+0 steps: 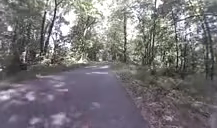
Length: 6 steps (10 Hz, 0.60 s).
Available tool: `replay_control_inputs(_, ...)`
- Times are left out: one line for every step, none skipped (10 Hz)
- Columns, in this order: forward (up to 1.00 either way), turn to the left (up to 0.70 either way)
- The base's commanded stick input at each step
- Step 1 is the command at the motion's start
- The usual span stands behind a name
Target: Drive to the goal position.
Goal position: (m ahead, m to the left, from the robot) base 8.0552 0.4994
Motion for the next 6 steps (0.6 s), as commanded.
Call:
replay_control_inputs(0.45,0.09)
replay_control_inputs(0.45,0.01)
replay_control_inputs(0.45,0.00)
replay_control_inputs(0.45,0.00)
replay_control_inputs(0.45,0.00)
replay_control_inputs(0.45,0.00)
